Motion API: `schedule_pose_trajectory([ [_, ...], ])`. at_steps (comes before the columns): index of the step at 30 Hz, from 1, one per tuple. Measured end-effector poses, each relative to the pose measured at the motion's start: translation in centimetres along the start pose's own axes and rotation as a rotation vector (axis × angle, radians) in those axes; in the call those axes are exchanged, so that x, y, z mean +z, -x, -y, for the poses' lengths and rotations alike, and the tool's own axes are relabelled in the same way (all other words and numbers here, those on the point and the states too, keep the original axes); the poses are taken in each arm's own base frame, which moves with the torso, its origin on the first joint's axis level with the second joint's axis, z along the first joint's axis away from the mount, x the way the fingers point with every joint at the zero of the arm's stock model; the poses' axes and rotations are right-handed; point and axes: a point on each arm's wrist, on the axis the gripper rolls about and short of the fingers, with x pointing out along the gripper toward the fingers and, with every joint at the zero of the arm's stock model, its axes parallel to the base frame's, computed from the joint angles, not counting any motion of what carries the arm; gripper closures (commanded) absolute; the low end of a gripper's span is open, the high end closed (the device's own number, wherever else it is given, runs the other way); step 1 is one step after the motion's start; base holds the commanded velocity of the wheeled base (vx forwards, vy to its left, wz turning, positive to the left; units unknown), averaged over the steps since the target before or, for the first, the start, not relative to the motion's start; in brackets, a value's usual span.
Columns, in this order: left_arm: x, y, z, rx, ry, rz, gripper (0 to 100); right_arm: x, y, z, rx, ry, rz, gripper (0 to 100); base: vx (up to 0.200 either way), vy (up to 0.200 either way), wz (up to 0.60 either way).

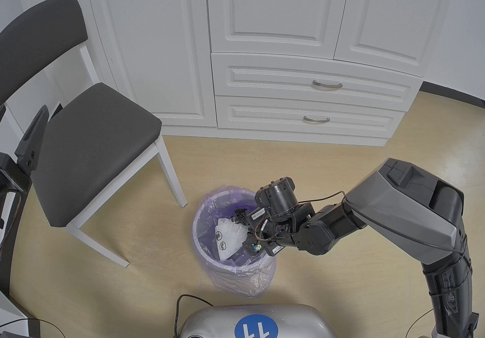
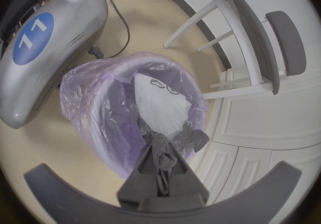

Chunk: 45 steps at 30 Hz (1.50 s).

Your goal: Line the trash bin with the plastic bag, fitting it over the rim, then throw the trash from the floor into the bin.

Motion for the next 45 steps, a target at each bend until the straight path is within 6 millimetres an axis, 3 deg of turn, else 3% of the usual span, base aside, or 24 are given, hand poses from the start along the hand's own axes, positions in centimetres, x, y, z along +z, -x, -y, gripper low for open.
schedule_pose_trajectory([
  [18,-0.2,-0.1,0.1,-0.002,-0.002,-0.010,0,0.0,-2.2,3.6,0.088,0.009,-0.016,100,0.000,0.000,0.00],
  [39,-0.3,-0.1,0.1,-0.006,-0.004,-0.015,0,0.1,-3.2,2.3,0.144,0.003,-0.002,100,0.000,0.000,0.00],
  [40,-0.3,-0.1,0.1,-0.006,-0.005,-0.015,0,0.2,-3.1,2.2,0.160,0.005,-0.002,0,0.000,0.000,0.00],
  [45,-0.3,-0.1,0.1,-0.006,-0.004,-0.014,0,0.5,-2.8,2.4,0.176,0.013,-0.001,0,0.000,0.000,0.00],
])
